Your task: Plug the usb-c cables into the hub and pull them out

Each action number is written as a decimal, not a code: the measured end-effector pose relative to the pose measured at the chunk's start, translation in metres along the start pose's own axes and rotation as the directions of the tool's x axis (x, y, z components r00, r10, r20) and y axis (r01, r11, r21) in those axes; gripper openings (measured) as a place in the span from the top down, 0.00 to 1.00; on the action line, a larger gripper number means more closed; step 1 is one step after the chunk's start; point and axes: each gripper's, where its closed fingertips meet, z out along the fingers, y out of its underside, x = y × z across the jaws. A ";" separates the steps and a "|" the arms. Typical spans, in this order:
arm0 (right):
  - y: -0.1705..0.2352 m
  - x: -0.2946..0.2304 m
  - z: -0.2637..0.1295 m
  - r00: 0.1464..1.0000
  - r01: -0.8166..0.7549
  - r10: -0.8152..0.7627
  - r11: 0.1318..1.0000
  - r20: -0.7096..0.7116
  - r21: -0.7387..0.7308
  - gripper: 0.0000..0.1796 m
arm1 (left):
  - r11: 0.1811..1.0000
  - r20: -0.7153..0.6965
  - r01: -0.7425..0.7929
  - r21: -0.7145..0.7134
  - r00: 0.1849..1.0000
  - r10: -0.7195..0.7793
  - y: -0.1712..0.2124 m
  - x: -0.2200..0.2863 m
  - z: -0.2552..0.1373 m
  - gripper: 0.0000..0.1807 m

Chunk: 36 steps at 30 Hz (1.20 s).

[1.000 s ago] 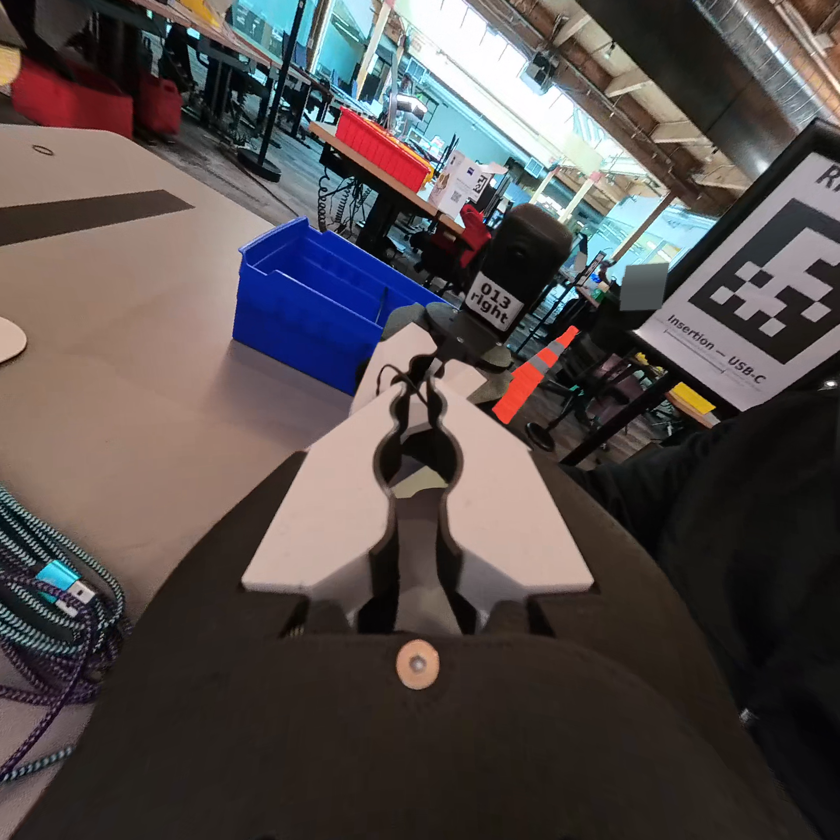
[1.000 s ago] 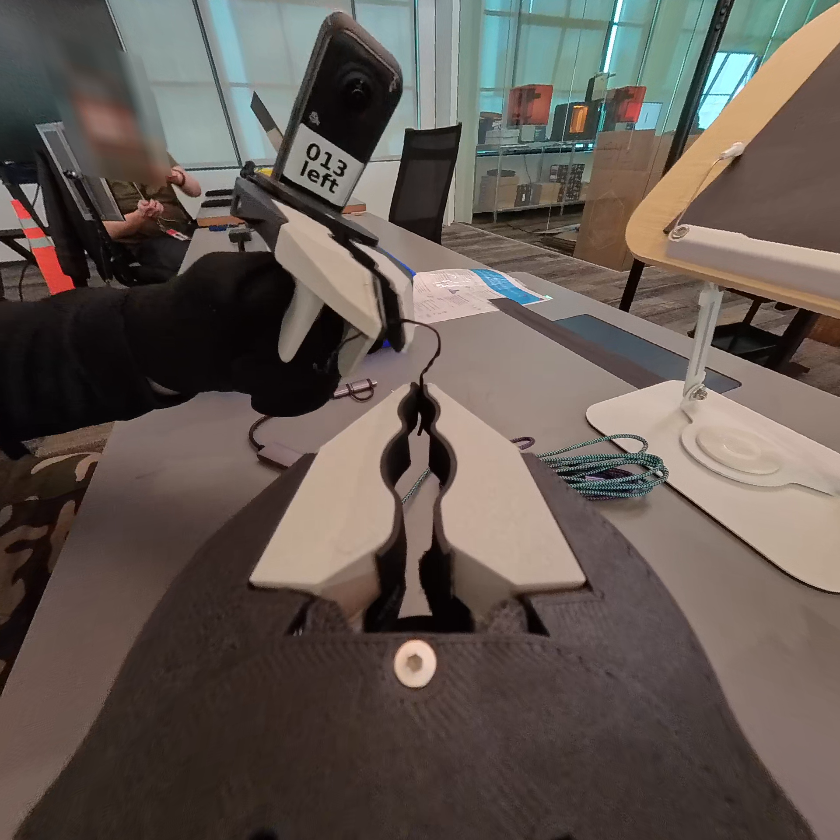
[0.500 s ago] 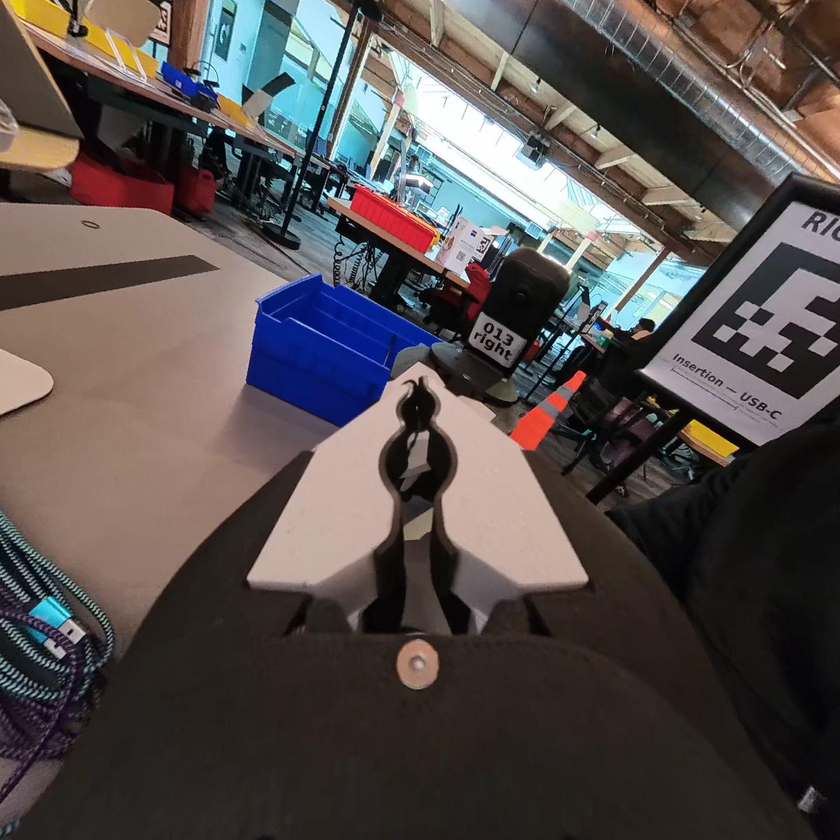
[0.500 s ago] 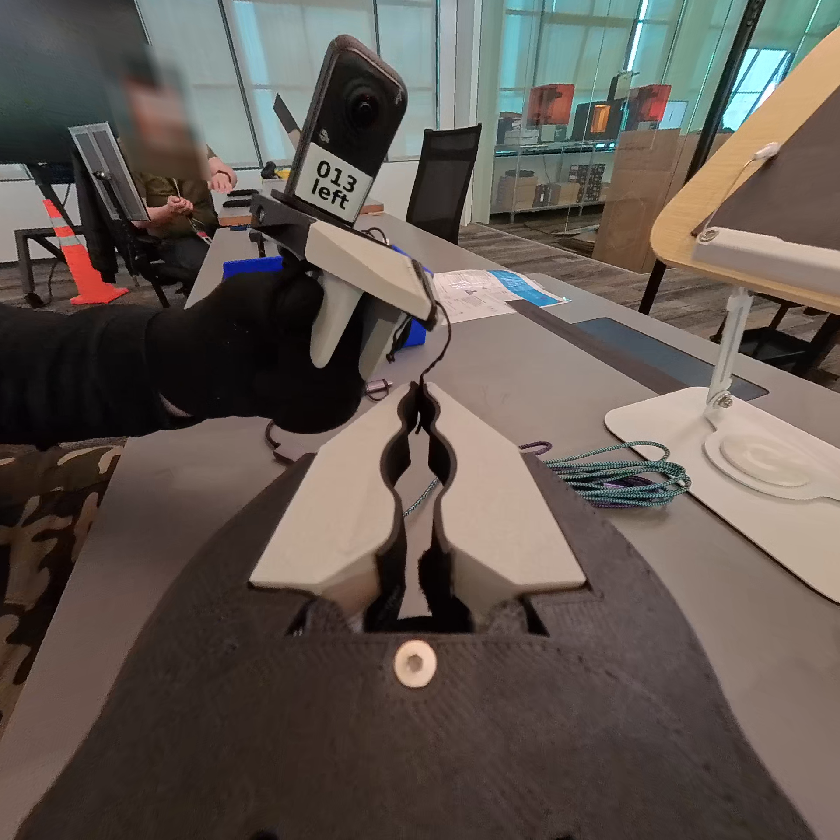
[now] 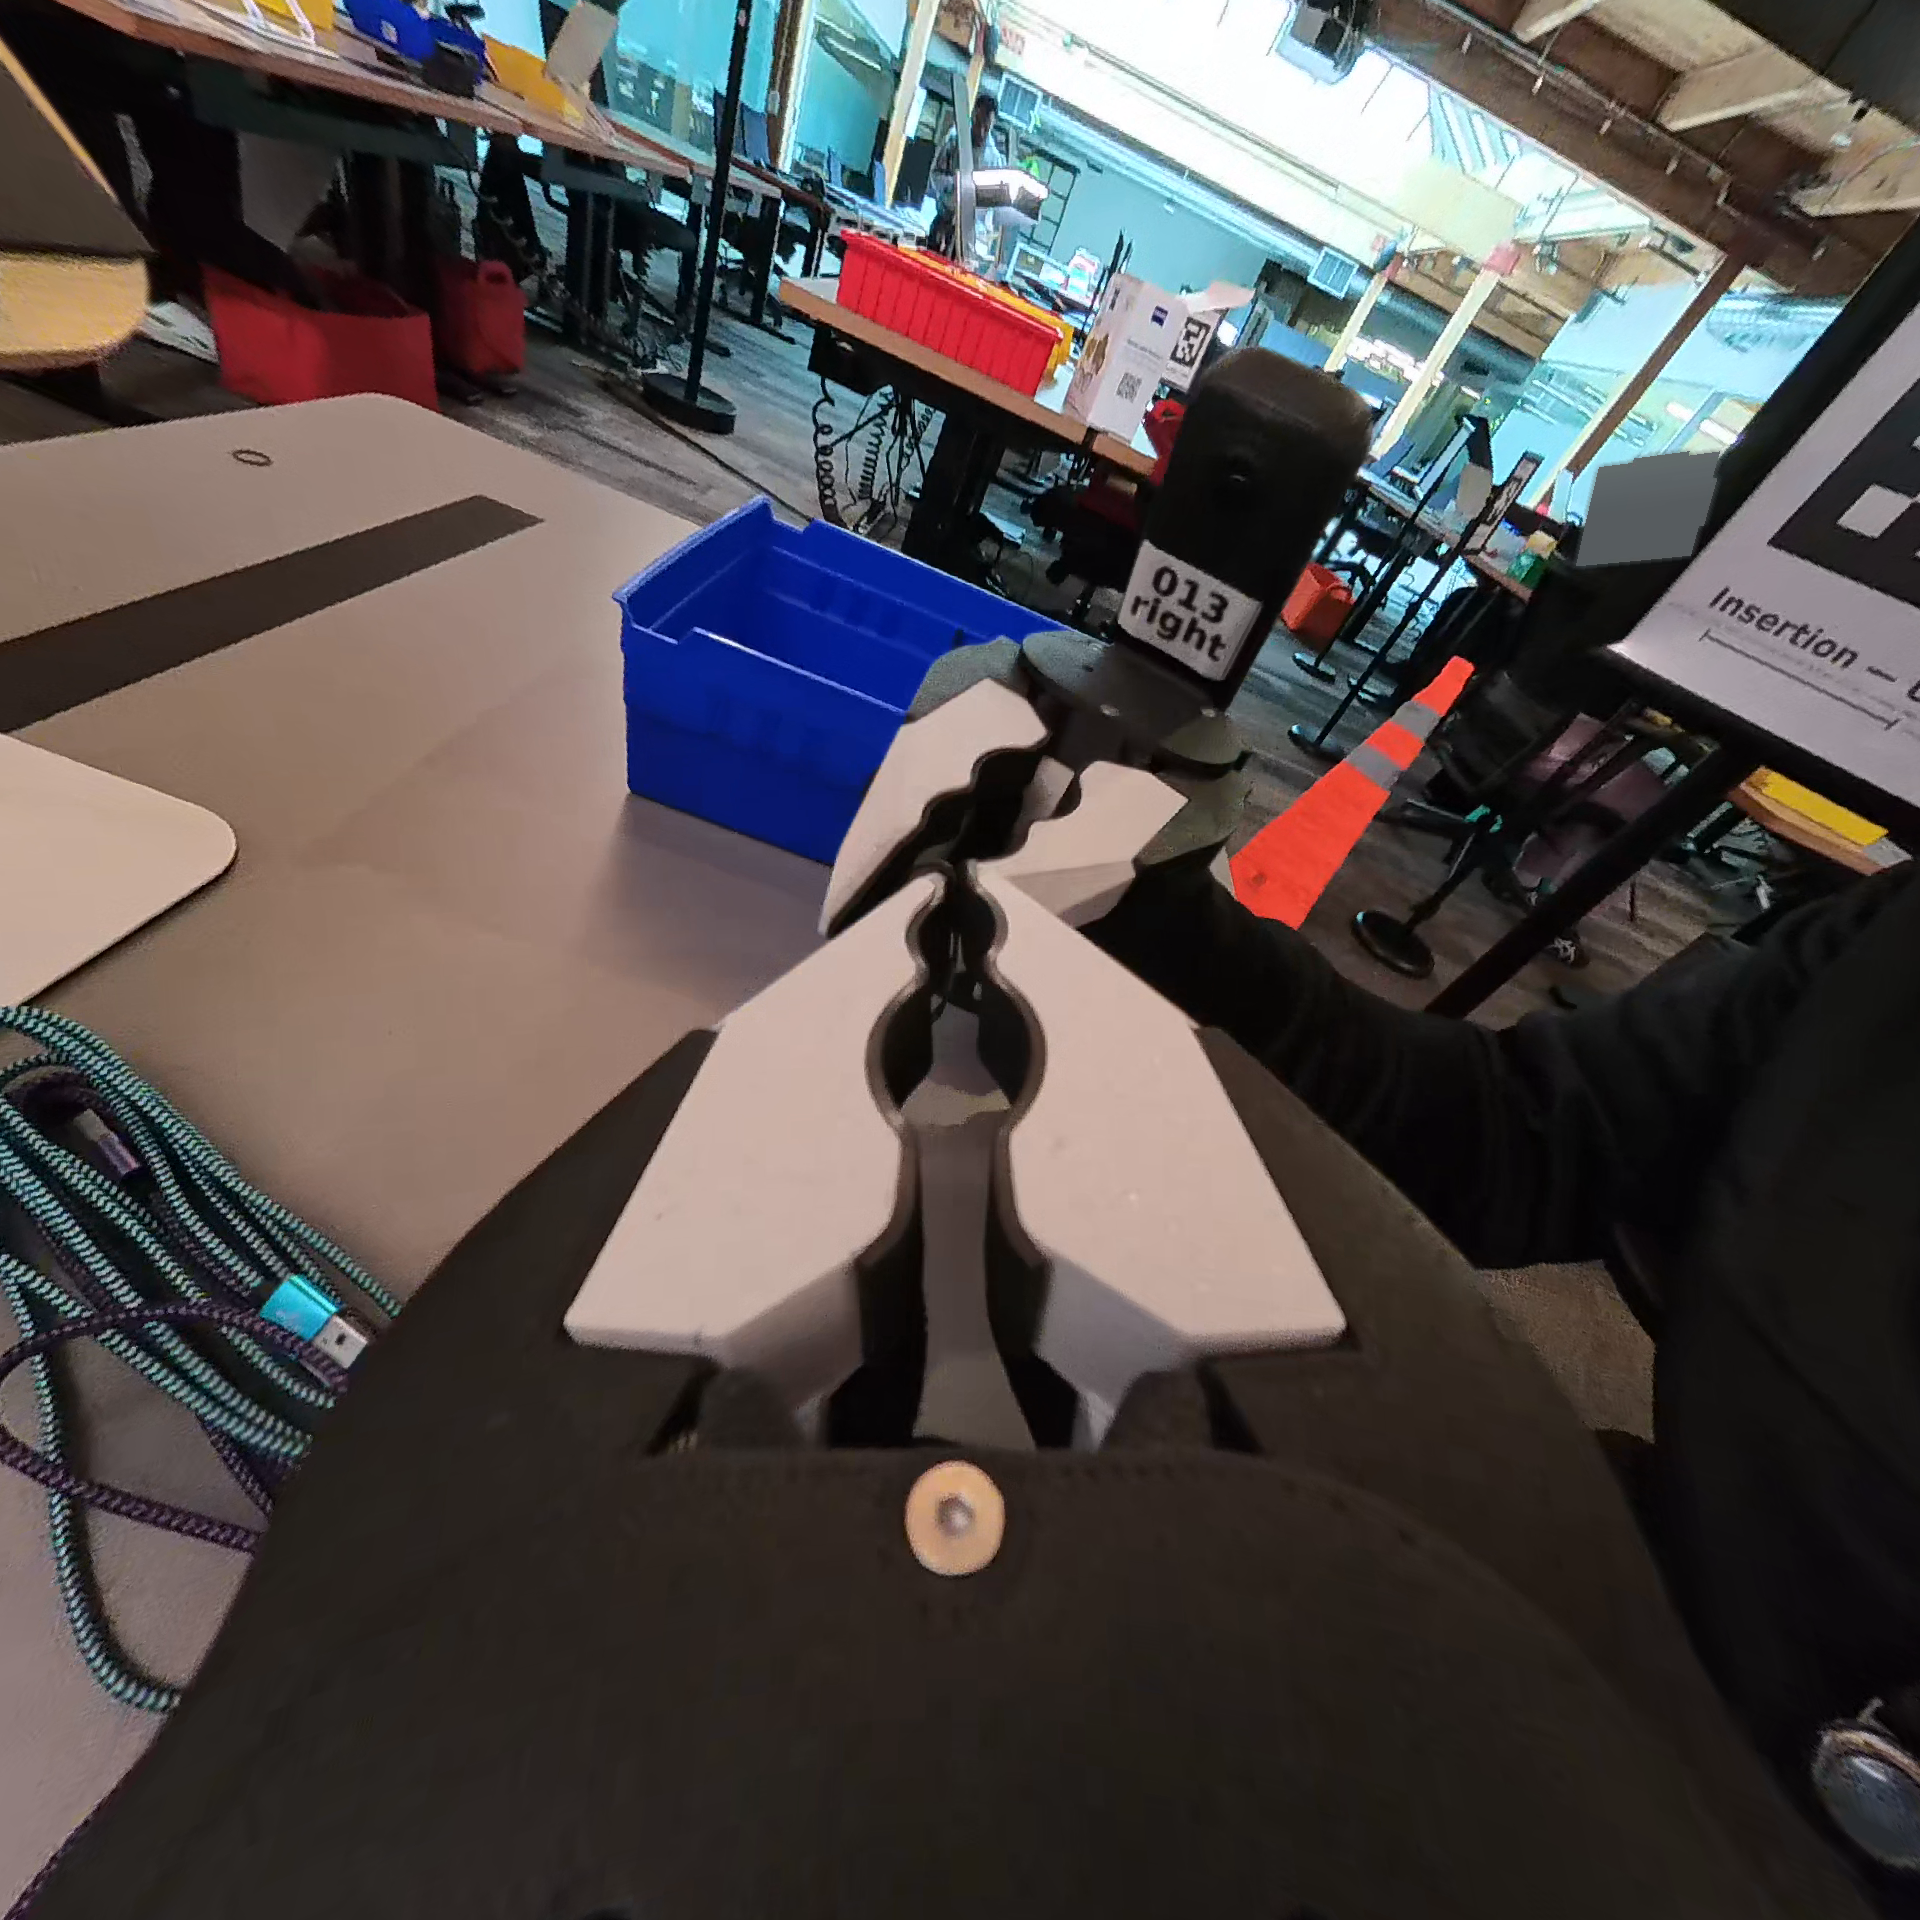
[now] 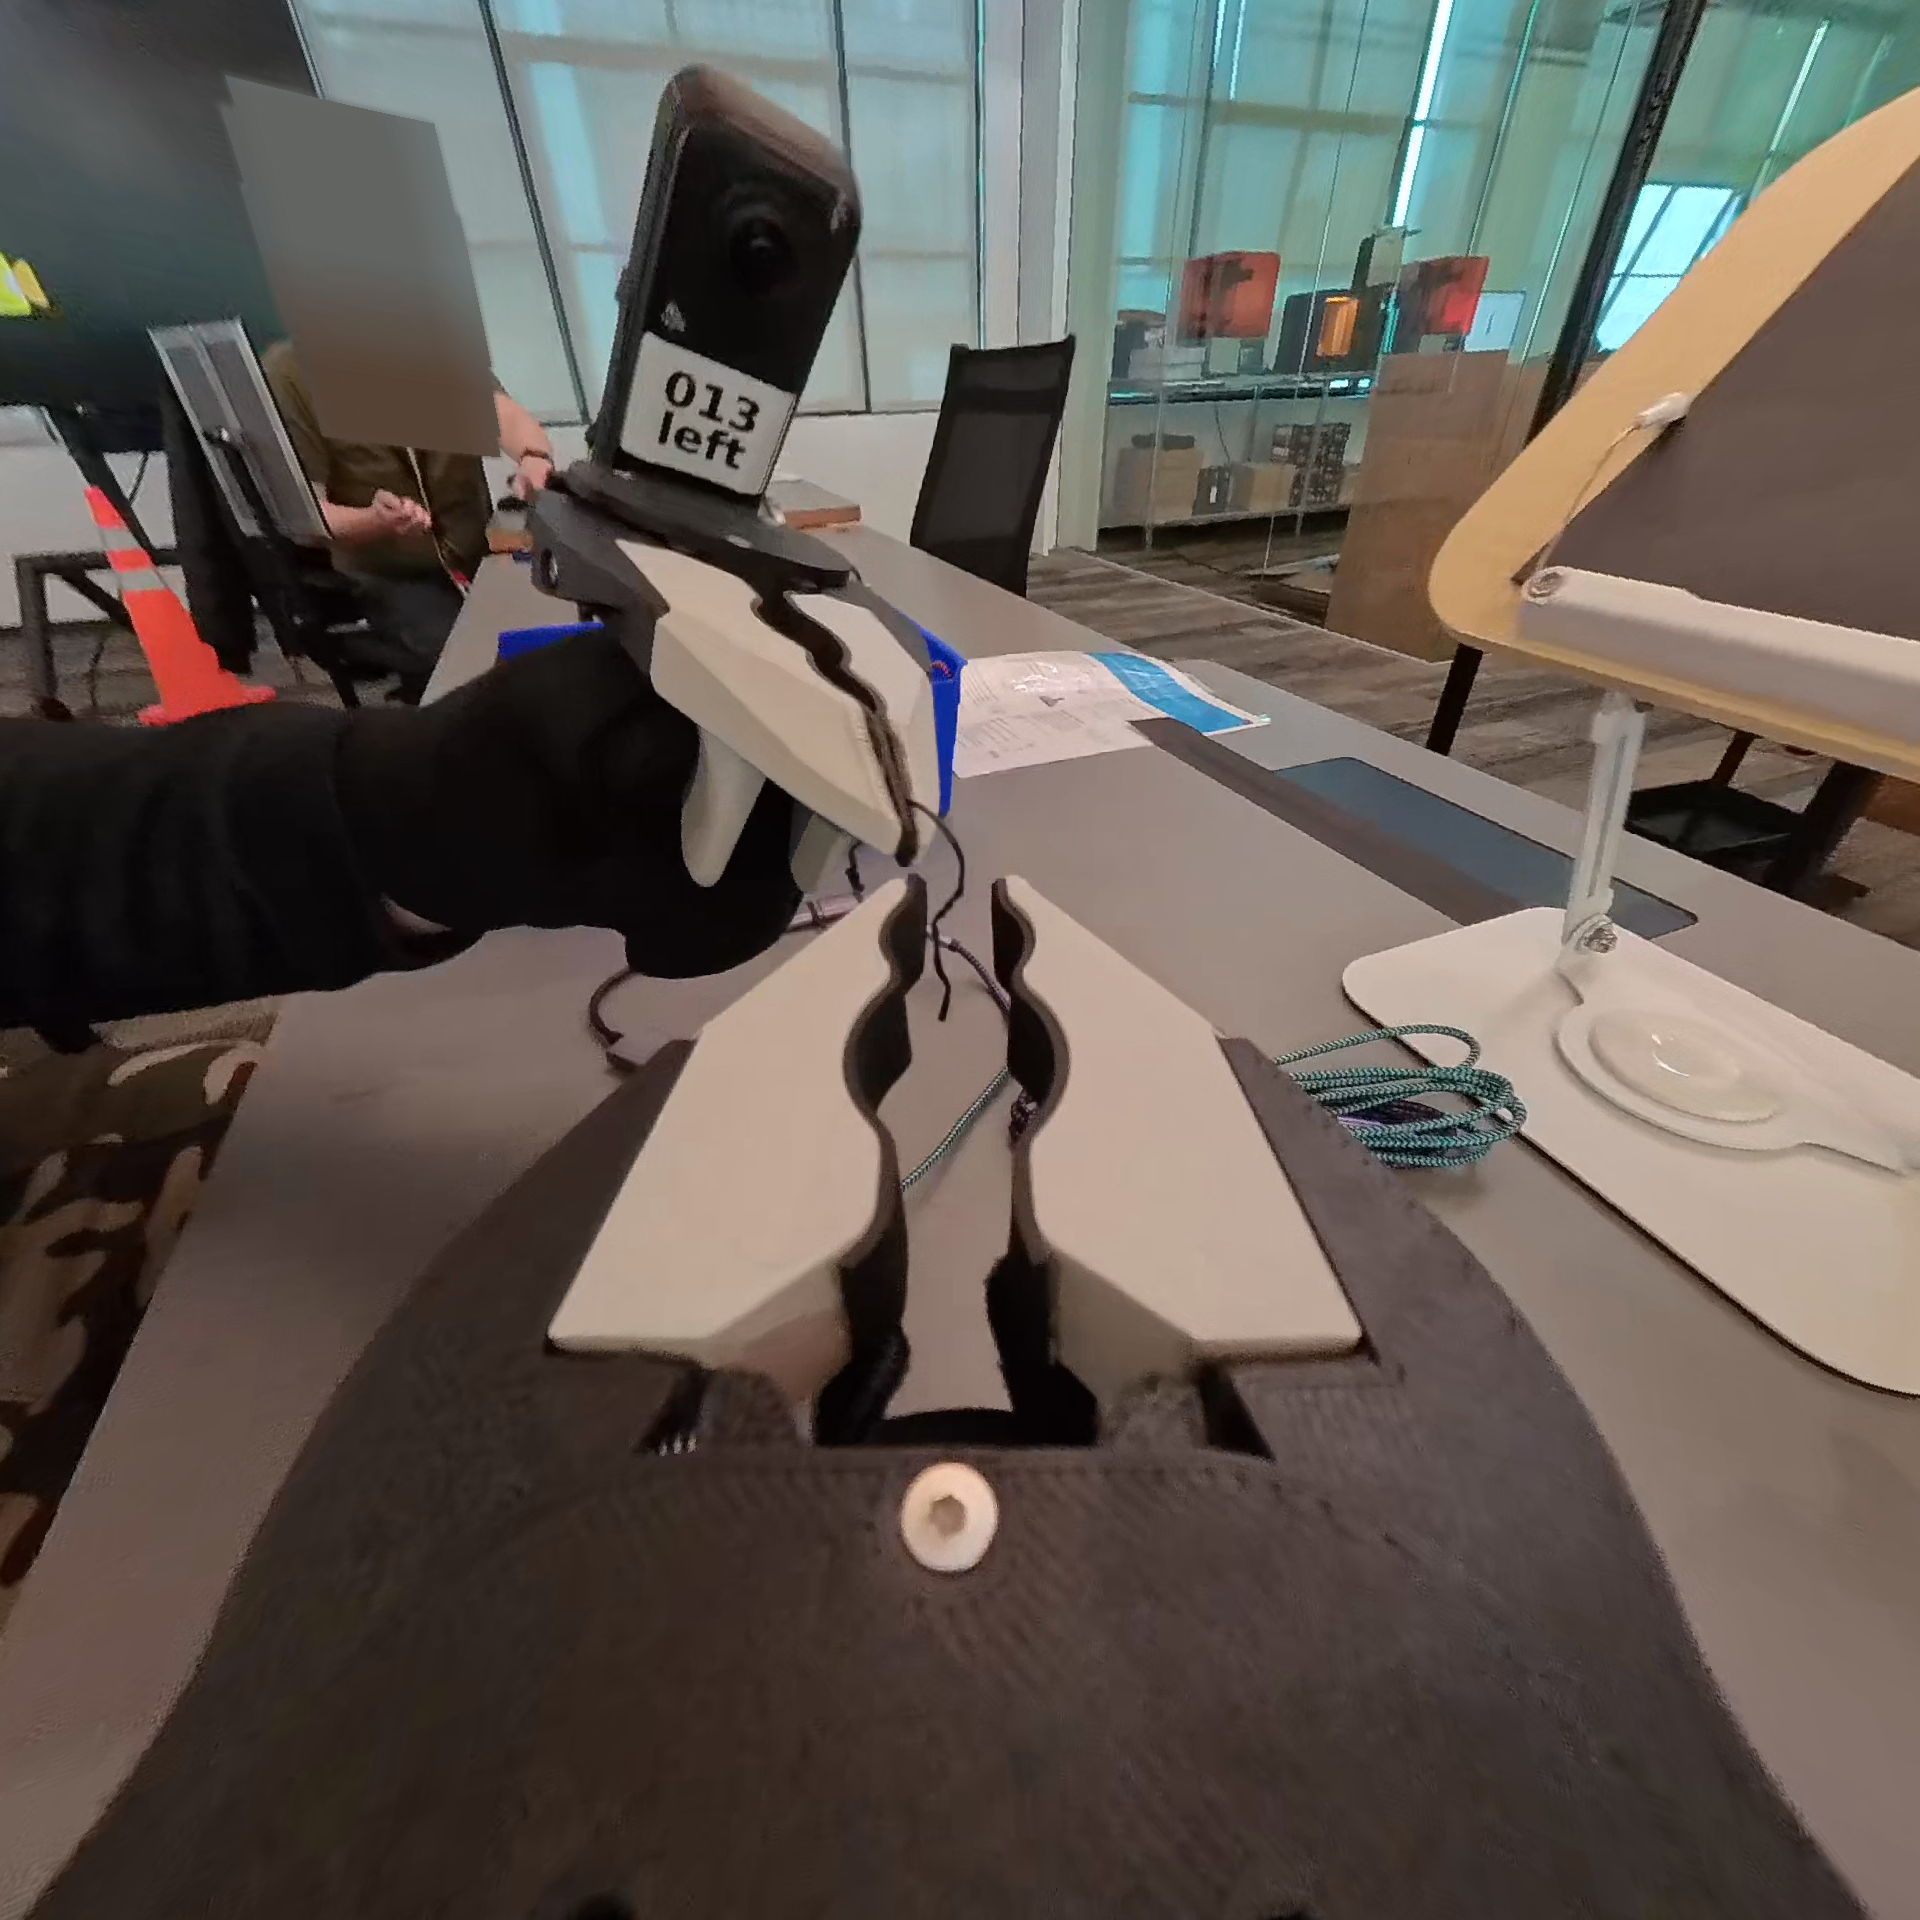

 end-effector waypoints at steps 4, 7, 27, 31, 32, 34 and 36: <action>0.004 -0.002 0.003 1.000 0.017 -0.017 1.000 -0.004 -0.023 1.00 | 1.000 -0.020 0.014 -0.003 1.000 -0.014 0.002 0.001 0.001 1.00; 0.004 0.000 0.001 1.000 0.011 -0.011 1.000 -0.014 -0.023 1.00 | 1.000 -0.028 0.021 -0.004 0.999 -0.022 0.003 0.001 0.001 1.00; 0.004 0.013 -0.004 0.992 -0.126 0.126 0.992 -0.003 0.015 1.00 | 0.986 -0.100 0.169 0.010 0.981 -0.167 0.020 0.001 -0.003 0.91; 0.037 0.019 -0.001 0.983 -0.185 0.184 0.970 -0.019 -0.158 1.00 | 0.990 0.101 0.116 -0.080 0.989 -0.108 0.030 -0.030 -0.019 0.88; 0.049 0.021 0.000 0.980 -0.199 0.197 0.955 -0.032 -0.220 1.00 | 0.989 0.152 0.098 -0.112 0.985 -0.081 0.031 -0.039 -0.025 0.88; 0.076 0.020 0.001 0.971 -0.237 0.237 0.907 -0.042 -0.348 1.00 | 0.981 0.230 0.082 -0.175 0.972 -0.040 0.034 -0.055 -0.035 0.88; 0.097 0.017 0.001 0.964 -0.255 0.260 0.859 -0.051 -0.444 1.00 | 0.968 0.283 0.100 -0.230 0.959 -0.032 0.039 -0.071 -0.040 0.86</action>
